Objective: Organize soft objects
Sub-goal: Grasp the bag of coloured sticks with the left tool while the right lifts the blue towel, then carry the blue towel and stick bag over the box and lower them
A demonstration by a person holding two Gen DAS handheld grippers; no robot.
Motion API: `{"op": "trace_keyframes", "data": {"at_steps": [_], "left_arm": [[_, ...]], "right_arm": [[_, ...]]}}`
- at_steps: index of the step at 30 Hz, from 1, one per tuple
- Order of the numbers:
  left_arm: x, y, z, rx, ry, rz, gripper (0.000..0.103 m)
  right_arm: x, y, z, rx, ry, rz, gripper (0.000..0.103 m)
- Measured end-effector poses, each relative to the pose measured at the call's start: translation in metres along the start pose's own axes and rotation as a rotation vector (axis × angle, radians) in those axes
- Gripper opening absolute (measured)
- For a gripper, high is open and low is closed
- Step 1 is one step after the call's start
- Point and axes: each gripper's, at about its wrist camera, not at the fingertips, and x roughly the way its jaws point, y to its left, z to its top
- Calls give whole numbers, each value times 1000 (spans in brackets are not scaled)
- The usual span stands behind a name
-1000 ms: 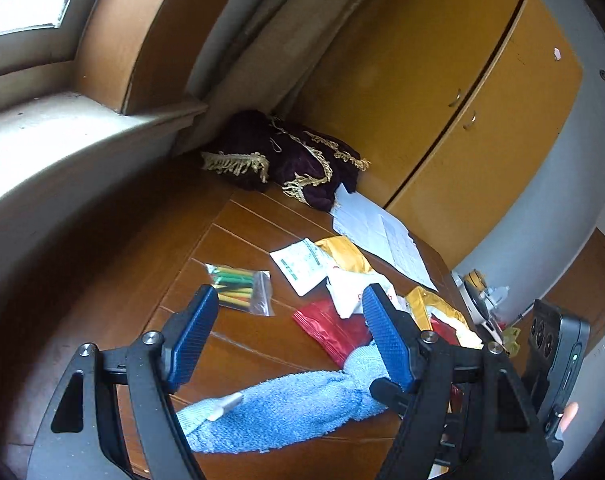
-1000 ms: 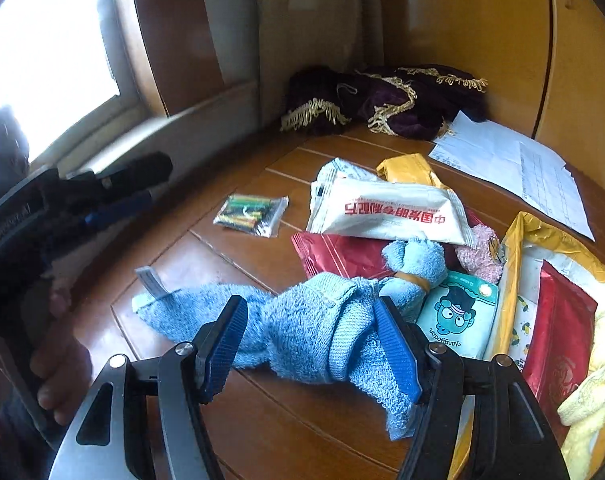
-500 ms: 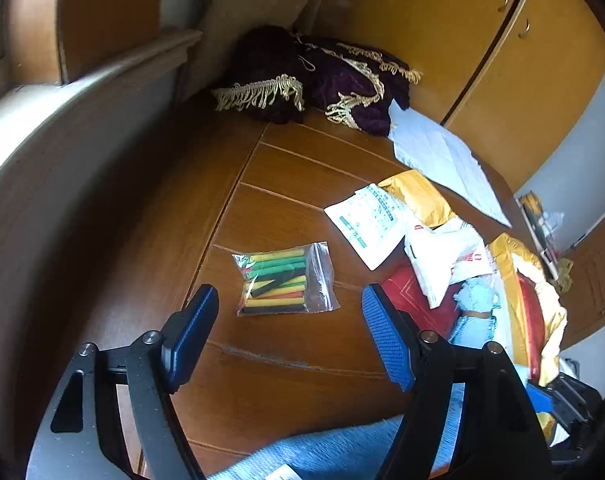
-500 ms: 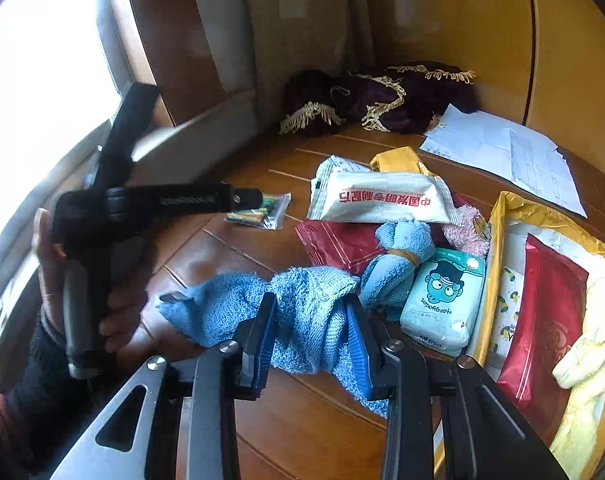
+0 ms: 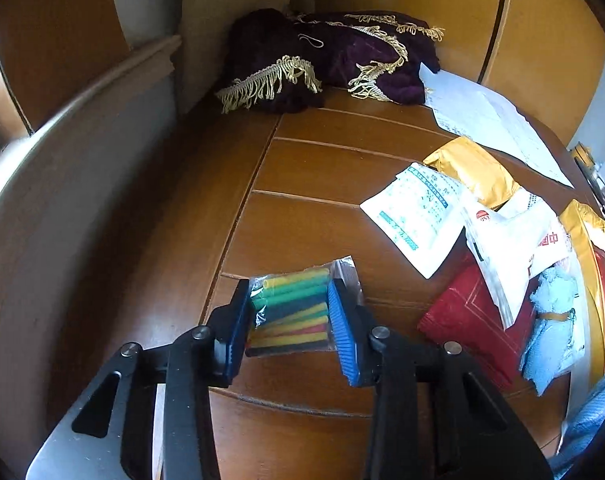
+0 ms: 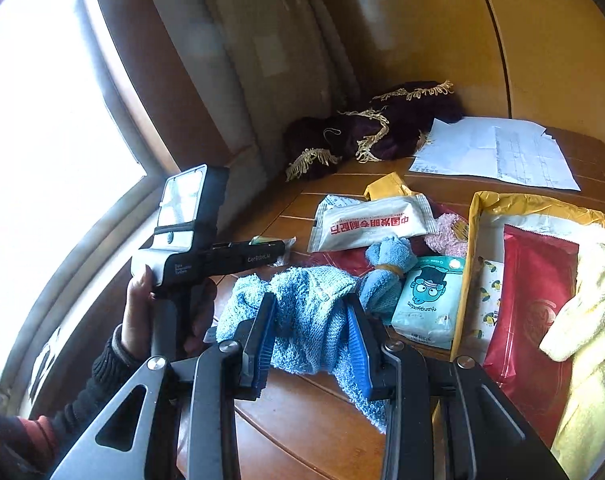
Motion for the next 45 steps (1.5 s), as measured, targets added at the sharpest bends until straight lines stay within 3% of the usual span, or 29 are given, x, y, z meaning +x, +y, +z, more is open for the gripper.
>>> {"op": "trace_keyframes", "data": {"at_steps": [3,6,10,17,22,30,35,40,45], "left_arm": [[-6,4,-2,-35,-19,-61,35],[-26,6,-6,-95,-92,-161,35],[-46,-8,-14,-123,-161,-237,35],[-49,-39,-11,-45,-196,-212,35],[-47,-28,-9,-92,-180,-231,35],[-55,-17,-12,-104,-186,-305,35],[-48,-20,-14,-114,-94,-433,35],[-48,-31,-18,-90,-64,-519,35],[-59,-36,-22,-60,-116,-479,35]], "right_arm": [[-13,-2,3,8,-39,33,34],[-30,-8,8,27,-85,83,34],[-41,-25,16,72,-126,88,34],[-17,-42,13,135,-98,93,34],[-3,-39,6,137,-54,90,34],[-13,-36,0,158,-156,18,34],[-12,-30,0,153,-167,-77,34],[-15,-32,1,173,-165,-79,34],[-27,-32,0,205,-170,-20,34]]}}
